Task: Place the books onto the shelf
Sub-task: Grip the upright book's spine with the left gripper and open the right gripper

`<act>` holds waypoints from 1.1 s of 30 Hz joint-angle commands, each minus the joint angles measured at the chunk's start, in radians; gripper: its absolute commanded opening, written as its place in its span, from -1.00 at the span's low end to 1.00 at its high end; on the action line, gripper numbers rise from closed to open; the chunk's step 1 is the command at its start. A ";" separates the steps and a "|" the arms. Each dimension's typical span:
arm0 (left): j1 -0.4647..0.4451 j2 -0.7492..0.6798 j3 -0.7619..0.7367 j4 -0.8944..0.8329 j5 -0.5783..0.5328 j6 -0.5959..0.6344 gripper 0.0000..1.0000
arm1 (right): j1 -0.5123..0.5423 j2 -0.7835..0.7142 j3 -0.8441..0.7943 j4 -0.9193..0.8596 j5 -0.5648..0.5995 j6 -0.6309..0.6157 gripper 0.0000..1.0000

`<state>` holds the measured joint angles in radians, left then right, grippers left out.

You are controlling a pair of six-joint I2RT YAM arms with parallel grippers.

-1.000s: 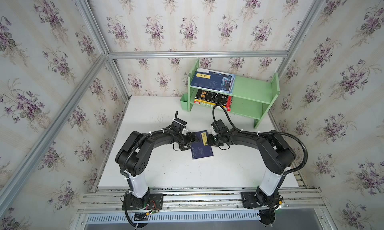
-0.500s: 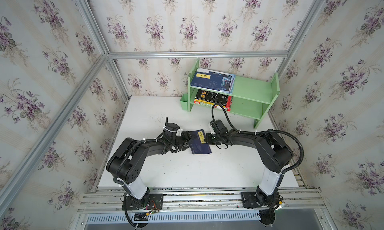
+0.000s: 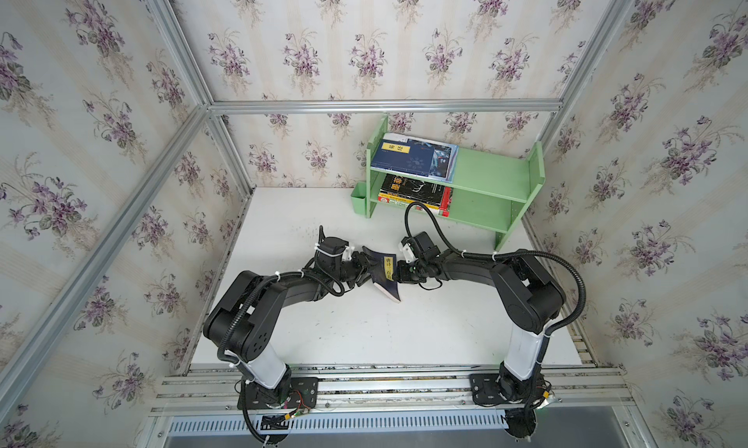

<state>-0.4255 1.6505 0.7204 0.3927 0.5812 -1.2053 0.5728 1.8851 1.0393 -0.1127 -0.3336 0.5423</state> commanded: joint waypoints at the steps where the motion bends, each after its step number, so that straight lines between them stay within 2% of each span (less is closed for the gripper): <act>1: 0.001 -0.011 0.040 -0.153 -0.018 0.074 -0.21 | 0.001 0.006 -0.013 -0.160 0.008 -0.010 -0.59; 6: 0.001 0.012 0.102 -0.284 -0.007 0.162 -0.61 | -0.007 -0.025 -0.014 -0.144 0.011 0.010 -0.53; 10: 0.001 0.029 0.123 -0.327 -0.001 0.189 -0.71 | -0.018 -0.084 -0.006 -0.136 0.023 0.029 -0.45; 16: 0.001 0.011 0.209 -0.452 -0.009 0.279 -0.77 | -0.028 -0.235 0.029 -0.155 0.099 0.043 -0.22; 17: 0.002 0.008 0.225 -0.470 -0.001 0.290 -0.77 | -0.067 -0.266 0.036 -0.164 0.119 0.044 -0.17; 22: 0.005 0.012 0.291 -0.549 0.076 0.293 -0.80 | -0.070 -0.452 0.027 -0.173 0.215 0.068 0.12; 27: 0.004 -0.027 0.308 -0.623 0.118 0.293 -0.82 | -0.070 -0.651 -0.107 -0.082 0.215 0.166 0.23; 33: 0.004 -0.108 0.312 -0.691 0.122 0.298 -0.83 | -0.070 -0.781 -0.202 0.011 0.170 0.242 0.34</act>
<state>-0.4217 1.5677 1.0210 -0.2562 0.6682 -0.9249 0.5022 1.1336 0.8478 -0.1898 -0.1467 0.7349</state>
